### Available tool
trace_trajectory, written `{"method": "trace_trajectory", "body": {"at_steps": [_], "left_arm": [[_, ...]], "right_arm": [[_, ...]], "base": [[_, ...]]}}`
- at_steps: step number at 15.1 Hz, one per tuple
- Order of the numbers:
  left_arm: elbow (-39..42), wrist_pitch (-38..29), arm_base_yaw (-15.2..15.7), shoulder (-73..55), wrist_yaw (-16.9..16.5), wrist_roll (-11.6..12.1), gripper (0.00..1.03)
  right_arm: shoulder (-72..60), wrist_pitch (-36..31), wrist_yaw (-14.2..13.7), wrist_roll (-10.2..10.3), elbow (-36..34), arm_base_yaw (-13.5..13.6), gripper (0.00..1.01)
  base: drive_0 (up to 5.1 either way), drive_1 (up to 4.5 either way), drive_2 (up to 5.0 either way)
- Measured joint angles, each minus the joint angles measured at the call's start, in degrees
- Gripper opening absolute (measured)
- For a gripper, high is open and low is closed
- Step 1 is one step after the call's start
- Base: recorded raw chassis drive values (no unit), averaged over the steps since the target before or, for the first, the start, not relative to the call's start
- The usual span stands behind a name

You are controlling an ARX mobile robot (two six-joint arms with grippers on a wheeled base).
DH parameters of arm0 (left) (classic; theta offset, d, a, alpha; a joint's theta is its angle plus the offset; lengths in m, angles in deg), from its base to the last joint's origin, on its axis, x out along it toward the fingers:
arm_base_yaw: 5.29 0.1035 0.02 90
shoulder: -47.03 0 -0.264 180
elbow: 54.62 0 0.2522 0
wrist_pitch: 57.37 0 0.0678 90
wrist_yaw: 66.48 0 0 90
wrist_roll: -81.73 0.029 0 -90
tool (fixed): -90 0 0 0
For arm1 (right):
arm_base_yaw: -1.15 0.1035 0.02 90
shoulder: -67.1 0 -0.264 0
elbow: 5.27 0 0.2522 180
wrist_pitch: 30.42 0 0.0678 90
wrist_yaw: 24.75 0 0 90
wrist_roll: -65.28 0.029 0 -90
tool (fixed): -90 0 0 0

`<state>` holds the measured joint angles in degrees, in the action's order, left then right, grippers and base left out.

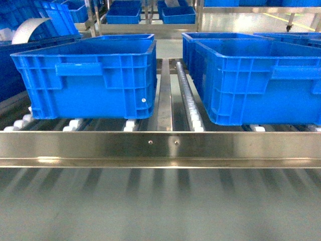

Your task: Sort blue parts and orange caps into right shelf containers

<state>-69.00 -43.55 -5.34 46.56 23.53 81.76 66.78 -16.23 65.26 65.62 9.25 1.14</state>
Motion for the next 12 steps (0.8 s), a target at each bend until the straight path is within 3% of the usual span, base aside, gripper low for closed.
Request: {"method": "trace_trajectory", "body": {"at_steps": [10, 12], "left_arm": [[0.0, 0.3, 0.0, 0.0, 0.0, 0.0, 0.42], [0.0, 0.4, 0.0, 0.0, 0.0, 0.0, 0.42]], "right_arm": [[0.0, 0.0, 0.0, 0.0, 0.0, 0.0, 0.42], [0.0, 0.0, 0.0, 0.0, 0.0, 0.0, 0.42]], "base": [[0.0, 0.0, 0.0], [-0.1, 4.12, -4.2]]}}
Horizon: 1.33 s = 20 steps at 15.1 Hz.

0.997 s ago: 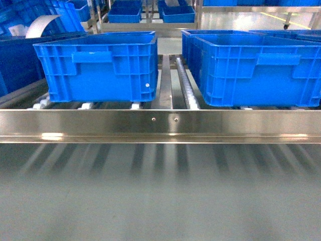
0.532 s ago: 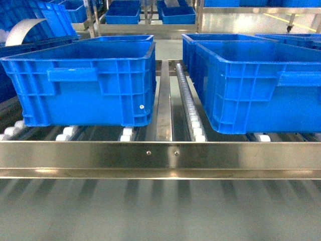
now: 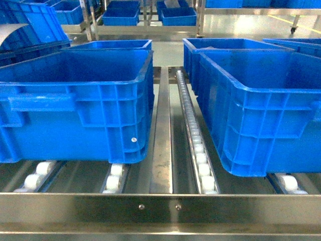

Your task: Sort blue parts and orange caps into right shelf containers

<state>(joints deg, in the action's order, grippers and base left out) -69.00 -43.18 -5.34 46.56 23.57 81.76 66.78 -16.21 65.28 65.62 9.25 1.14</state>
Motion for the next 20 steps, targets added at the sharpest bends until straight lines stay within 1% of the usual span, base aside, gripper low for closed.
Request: {"method": "trace_trajectory", "body": {"at_steps": [18, 20], "left_arm": [[0.0, 0.0, 0.0, 0.0, 0.0, 0.0, 0.42], [0.0, 0.0, 0.0, 0.0, 0.0, 0.0, 0.42]], "right_arm": [[0.0, -0.1, 0.0, 0.0, 0.0, 0.0, 0.42], [0.0, -0.1, 0.0, 0.0, 0.0, 0.0, 0.42]], "base": [[-0.1, 4.12, -4.2], [0.0, 0.0, 0.0]]}}
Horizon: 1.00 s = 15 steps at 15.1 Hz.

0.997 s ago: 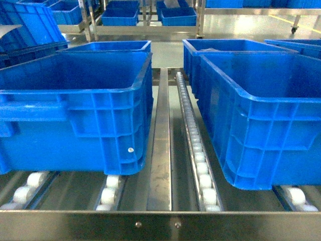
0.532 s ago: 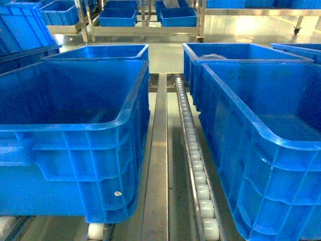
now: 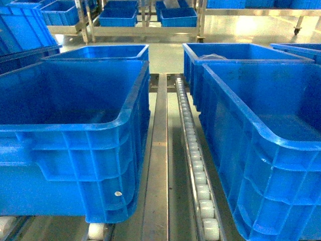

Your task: Sort blue parts and orange caps into right shelf containers

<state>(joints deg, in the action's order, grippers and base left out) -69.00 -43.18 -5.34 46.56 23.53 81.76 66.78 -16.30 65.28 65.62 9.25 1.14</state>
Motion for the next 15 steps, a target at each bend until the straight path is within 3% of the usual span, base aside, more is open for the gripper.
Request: {"method": "trace_trajectory", "body": {"at_steps": [15], "left_arm": [[0.0, 0.0, 0.0, 0.0, 0.0, 0.0, 0.42]], "right_arm": [[0.0, 0.0, 0.0, 0.0, 0.0, 0.0, 0.42]], "base": [[0.0, 0.0, 0.0]]}}
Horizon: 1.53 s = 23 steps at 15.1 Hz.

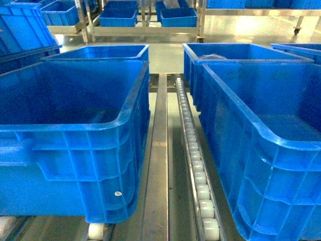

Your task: Sort blue parts and orange caps into right shelf containers

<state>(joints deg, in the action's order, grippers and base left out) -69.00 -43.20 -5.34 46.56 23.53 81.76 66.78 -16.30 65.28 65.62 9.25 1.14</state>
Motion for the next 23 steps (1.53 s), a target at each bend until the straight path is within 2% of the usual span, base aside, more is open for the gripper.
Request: {"method": "trace_trajectory", "body": {"at_steps": [14, 15, 16, 17, 18, 19, 20, 21, 22, 23], "left_arm": [[0.0, 0.0, 0.0, 0.0, 0.0, 0.0, 0.42], [0.1, -4.3, -0.6, -0.9, 2.1, 0.0, 0.42], [-0.5, -18.8, 0.0, -7.8, 2.7, 0.2, 0.42], [-2.7, -27.7, 1.8, -19.1, 0.2, -0.2, 0.42], [-7.3, -36.5, 4.3, -32.8, -3.7, -1.2, 0.42], [-13.2, -42.9, 5.2, -44.3, -4.5, -1.2, 0.42], [-21.1, -47.1, 5.2, -56.5, -4.9, -1.6, 0.42], [-28.6, -46.3, 4.6, -67.4, -4.6, -2.1, 0.42], [-34.8, -42.7, 3.7, -76.1, -4.0, -2.7, 0.42], [-41.1, -38.8, 2.4, -84.8, -3.6, -3.4, 0.42]], "right_arm": [[0.0, 0.0, 0.0, 0.0, 0.0, 0.0, 0.42], [-0.4, -4.4, -2.1, -1.4, -0.2, 1.0, 0.42], [-4.7, -17.2, -5.2, -4.8, 0.3, 4.2, 0.42], [-14.0, -25.0, -5.8, -7.6, 2.1, 6.4, 0.42], [-24.9, -33.2, -7.9, -10.1, 5.0, 7.7, 0.42], [-34.0, -38.0, -7.0, -10.6, 9.1, 8.1, 0.42], [-44.2, -41.0, -5.1, -10.0, 15.3, 8.4, 0.42], [-53.4, -41.3, -4.8, -8.6, 21.1, 8.7, 0.42], [-64.3, -37.5, -4.7, -6.4, 28.5, 8.7, 0.42], [-75.4, -35.4, -7.1, -5.9, 35.6, 8.9, 0.42]], "base": [[0.0, 0.0, 0.0], [0.0, 0.0, 0.0], [0.0, 0.0, 0.0], [0.0, 0.0, 0.0], [0.0, 0.0, 0.0], [0.0, 0.0, 0.0], [0.0, 0.0, 0.0], [0.0, 0.0, 0.0], [0.0, 0.0, 0.0], [0.0, 0.0, 0.0]]}}
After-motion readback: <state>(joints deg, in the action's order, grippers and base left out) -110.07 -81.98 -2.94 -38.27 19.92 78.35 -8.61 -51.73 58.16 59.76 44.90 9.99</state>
